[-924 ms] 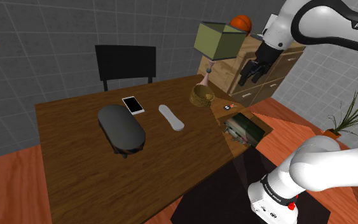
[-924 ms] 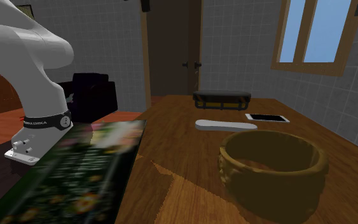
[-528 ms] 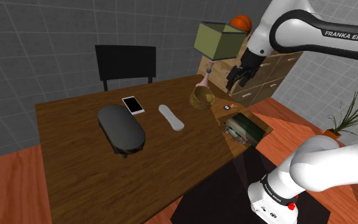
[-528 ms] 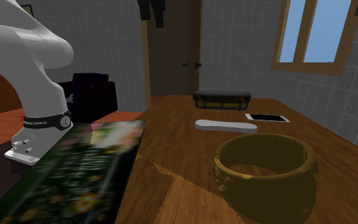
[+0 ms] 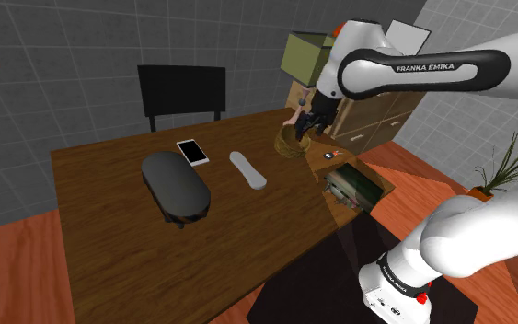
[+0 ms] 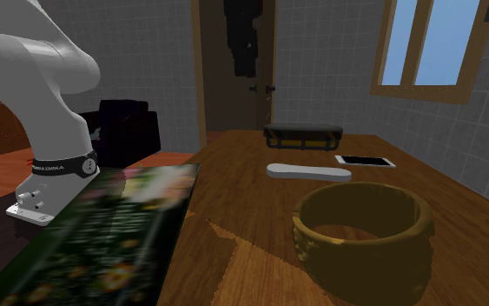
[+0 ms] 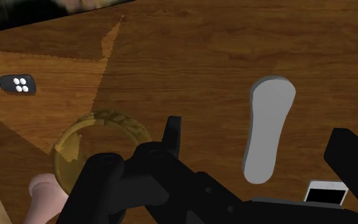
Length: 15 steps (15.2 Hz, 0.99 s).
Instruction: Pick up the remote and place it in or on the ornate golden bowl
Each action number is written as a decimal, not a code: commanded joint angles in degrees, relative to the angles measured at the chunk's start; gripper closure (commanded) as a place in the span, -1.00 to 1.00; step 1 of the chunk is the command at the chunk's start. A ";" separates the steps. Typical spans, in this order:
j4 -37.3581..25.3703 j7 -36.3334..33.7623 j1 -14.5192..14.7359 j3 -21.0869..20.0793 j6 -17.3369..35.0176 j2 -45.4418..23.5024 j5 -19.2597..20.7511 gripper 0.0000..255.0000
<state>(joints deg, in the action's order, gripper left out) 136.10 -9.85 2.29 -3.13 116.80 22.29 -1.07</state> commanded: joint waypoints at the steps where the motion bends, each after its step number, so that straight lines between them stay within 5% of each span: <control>1: -1.03 -1.00 0.27 -0.79 2.83 -4.14 0.06 -1.00; 15: -16.06 -8.52 2.54 -3.77 15.62 -34.89 4.24 -1.00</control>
<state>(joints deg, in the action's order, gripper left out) 121.98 -17.63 4.49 -6.79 131.75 -9.76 2.67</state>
